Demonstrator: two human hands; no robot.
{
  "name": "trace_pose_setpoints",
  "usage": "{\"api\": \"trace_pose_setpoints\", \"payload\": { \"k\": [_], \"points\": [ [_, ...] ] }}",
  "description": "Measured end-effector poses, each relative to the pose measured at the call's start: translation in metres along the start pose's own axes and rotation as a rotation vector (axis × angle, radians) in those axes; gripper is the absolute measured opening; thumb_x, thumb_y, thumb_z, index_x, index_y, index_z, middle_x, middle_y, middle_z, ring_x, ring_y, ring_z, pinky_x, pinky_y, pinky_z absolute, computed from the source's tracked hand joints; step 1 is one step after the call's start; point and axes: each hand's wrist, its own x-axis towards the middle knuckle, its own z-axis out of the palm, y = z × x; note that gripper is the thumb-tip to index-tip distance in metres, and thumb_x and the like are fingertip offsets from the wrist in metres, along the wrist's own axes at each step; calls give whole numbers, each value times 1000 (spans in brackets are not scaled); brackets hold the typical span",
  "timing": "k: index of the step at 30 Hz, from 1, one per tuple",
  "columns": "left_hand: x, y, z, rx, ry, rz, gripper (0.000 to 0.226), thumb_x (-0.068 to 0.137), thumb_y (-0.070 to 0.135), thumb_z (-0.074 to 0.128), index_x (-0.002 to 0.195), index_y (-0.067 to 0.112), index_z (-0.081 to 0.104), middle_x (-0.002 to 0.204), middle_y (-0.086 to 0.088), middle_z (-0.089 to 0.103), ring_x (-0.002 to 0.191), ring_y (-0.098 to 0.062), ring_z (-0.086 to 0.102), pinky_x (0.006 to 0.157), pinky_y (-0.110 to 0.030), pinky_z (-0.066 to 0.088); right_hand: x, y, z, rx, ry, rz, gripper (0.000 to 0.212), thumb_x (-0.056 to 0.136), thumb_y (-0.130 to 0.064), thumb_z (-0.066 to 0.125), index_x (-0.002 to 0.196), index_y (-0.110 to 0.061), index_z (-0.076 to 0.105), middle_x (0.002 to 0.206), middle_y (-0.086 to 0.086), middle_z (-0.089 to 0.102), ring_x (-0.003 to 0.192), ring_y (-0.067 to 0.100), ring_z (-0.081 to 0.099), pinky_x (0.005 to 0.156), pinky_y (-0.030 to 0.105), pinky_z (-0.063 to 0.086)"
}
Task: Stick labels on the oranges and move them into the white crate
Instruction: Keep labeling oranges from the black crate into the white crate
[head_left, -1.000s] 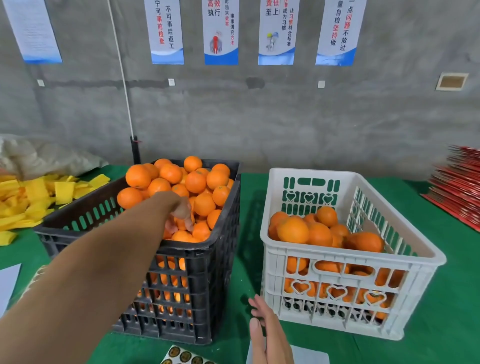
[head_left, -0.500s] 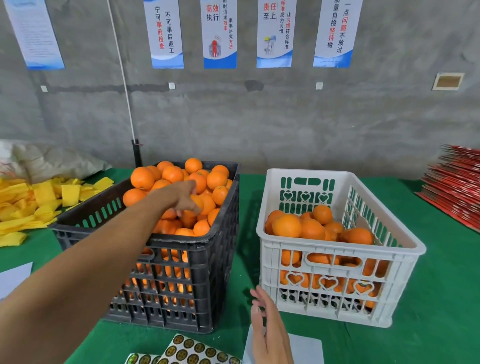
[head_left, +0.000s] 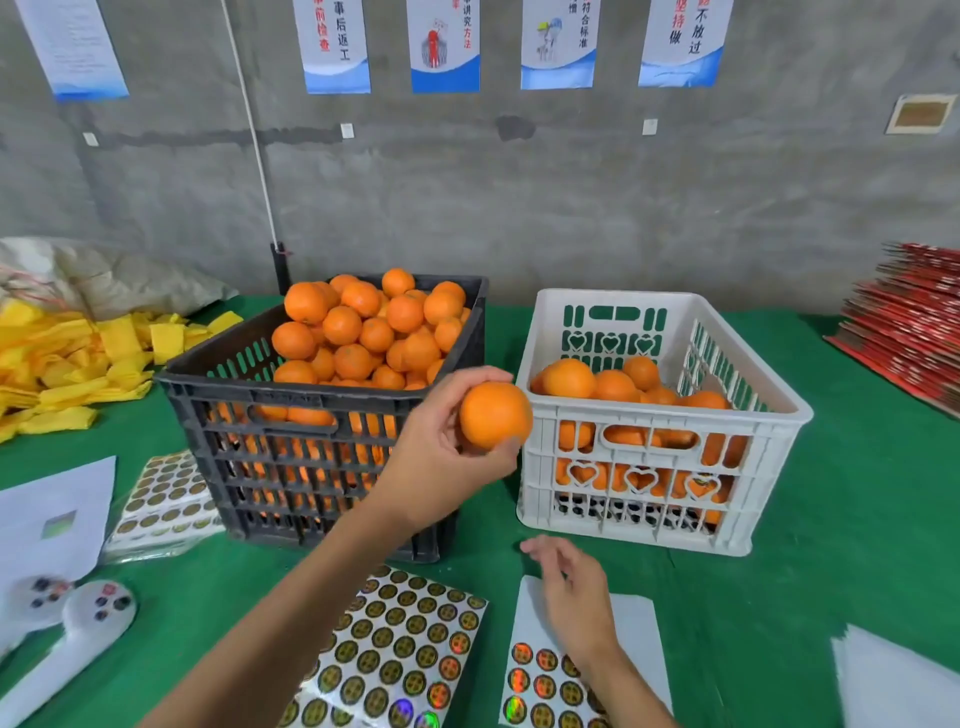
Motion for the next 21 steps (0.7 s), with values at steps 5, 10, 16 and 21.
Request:
{"api": "trace_pose_setpoints", "payload": {
  "k": [5, 10, 16, 21],
  "points": [
    [-46, -67, 34, -60, -131, -286, 46, 85, 23, 80, 124, 39, 62, 120, 1, 63, 99, -14, 68, 80, -31, 58, 6, 0, 3, 137, 132, -46, 32, 107, -30, 50, 90, -21, 75, 91, -14, 77, 92, -1, 69, 83, 11, 48],
    [-66, -117, 46, -149, -111, -577, 44, 89, 12, 81, 126, 27, 62, 130, -12, 58, 112, -32, 68, 94, -48, 61, 16, 4, 12, 196, 258, -43, 32, 107, -31, 47, 94, -24, 75, 91, -13, 76, 92, 4, 69, 86, 24, 52],
    [-68, -138, 61, -463, -115, -712, 60, 78, 19, 84, 132, 12, 59, 135, -26, 56, 109, -43, 71, 102, -54, 56, 29, 12, 8, 377, 329, -25, 38, 110, -28, 43, 95, -11, 73, 91, 2, 77, 90, 18, 72, 88, 33, 56],
    [-69, -149, 64, -284, -204, -575, 56, 77, 31, 84, 128, 22, 62, 130, -20, 60, 116, -34, 65, 106, -47, 52, 32, 6, 4, 465, 340, -47, 37, 110, -25, 43, 98, -5, 71, 90, 8, 77, 89, 27, 73, 84, 32, 59]
  ]
}}
